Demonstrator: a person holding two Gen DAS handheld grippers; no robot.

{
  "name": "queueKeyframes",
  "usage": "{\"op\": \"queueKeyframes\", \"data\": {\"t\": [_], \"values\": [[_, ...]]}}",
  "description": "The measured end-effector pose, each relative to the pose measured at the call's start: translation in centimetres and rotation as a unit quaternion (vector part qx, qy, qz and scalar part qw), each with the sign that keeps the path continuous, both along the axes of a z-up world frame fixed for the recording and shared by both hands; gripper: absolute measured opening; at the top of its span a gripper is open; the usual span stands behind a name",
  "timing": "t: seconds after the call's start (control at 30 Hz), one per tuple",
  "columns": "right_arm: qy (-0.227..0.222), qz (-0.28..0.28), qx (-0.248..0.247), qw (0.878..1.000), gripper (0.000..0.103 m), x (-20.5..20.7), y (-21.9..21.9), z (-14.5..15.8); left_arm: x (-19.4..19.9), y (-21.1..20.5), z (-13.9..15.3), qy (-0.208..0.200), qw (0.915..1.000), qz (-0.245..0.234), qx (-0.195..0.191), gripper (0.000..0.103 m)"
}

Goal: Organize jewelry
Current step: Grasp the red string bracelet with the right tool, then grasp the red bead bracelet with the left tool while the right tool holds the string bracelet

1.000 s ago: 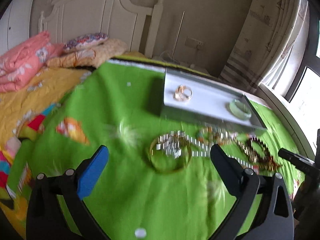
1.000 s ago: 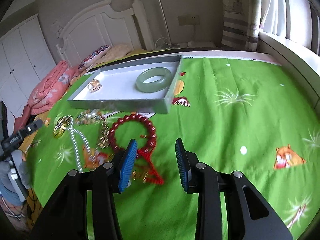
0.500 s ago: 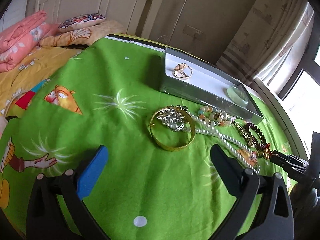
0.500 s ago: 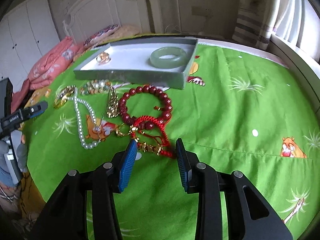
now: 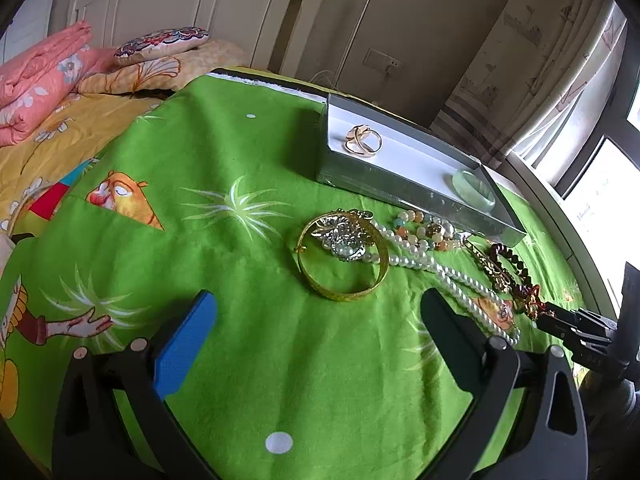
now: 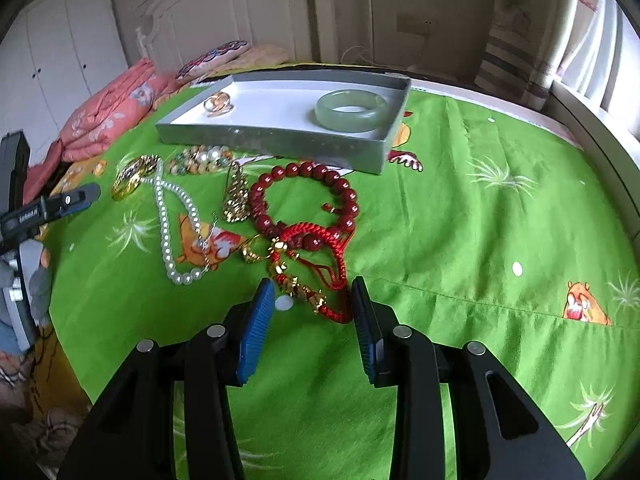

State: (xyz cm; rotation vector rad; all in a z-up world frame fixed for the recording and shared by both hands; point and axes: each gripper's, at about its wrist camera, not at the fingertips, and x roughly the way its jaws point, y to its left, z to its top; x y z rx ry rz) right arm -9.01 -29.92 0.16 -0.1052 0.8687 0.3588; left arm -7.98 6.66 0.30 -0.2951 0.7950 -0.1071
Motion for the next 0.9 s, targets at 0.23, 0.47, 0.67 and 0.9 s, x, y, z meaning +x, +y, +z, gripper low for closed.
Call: {"op": "queueKeyframes", "data": {"t": [0.23,0.47,0.67,0.9], "values": [[-0.017,0.026,-0.037,0.999,0.017,-1.0,0.6,-0.1,-0.3,-3.2,1.9,-0.011,0.9994,-0.033,0.006,0.101],[-0.058,0.021,-0.002,0.998,0.009,-2.1,-1.3,1.2,1.7,-9.4,3.4,0.003,0.9948,-0.102,0.001,0.1],[-0.098,-0.011,0.082,0.992,0.008,-2.6,-4.6,2.9,5.3,-12.1,2.9,0.036,0.9944,-0.094,-0.032,0.081],[-0.117,-0.016,0.134,0.984,0.008,-2.9,-6.4,3.6,8.1,-16.0,2.6,0.049,0.9921,-0.115,-0.011,0.07]]}}
